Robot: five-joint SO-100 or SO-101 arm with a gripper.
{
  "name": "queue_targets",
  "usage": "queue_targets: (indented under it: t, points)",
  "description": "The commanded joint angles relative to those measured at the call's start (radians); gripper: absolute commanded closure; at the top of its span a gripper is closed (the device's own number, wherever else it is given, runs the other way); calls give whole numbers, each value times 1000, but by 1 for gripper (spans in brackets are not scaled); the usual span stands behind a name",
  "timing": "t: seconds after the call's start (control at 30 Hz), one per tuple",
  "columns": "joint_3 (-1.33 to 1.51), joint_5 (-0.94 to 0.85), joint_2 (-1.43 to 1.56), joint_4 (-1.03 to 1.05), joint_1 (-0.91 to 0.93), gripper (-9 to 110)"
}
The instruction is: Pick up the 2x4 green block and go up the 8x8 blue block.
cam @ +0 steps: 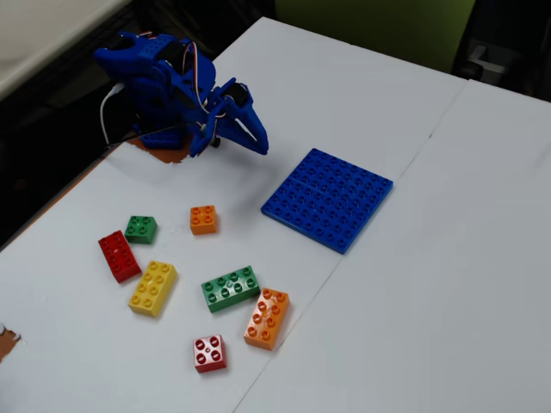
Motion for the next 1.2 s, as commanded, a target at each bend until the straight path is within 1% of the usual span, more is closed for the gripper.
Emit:
queue_targets:
  t: [0.0, 0.07, 0.1, 0.23, 0.43, 0.53, 0.6, 0.7, 0.77, 0.83, 0.93, 1.07, 1.17]
  points:
    - [40, -673, 41, 15, -8, 101]
    - [43, -1002, 41, 69, 3, 101]
    - [43, -1115, 41, 86, 11, 101]
    - [43, -1324, 41, 72, 21, 101]
    - [37, -1480, 43, 61, 37, 97]
    - [-32, -1493, 17, 72, 37, 97]
    - [-175, -1485, -117, 106, 31, 98]
    - [-480, -1476, -376, 229, 29, 98]
    - [-684, -1514, -566, 313, 49, 97]
    - [-853, -1575, -741, 354, 83, 97]
    - [-1054, -1772, -991, 397, 164, 94]
    - [-1344, -2152, -1315, 514, 318, 90]
    - [-1520, -2303, -1491, 548, 385, 88]
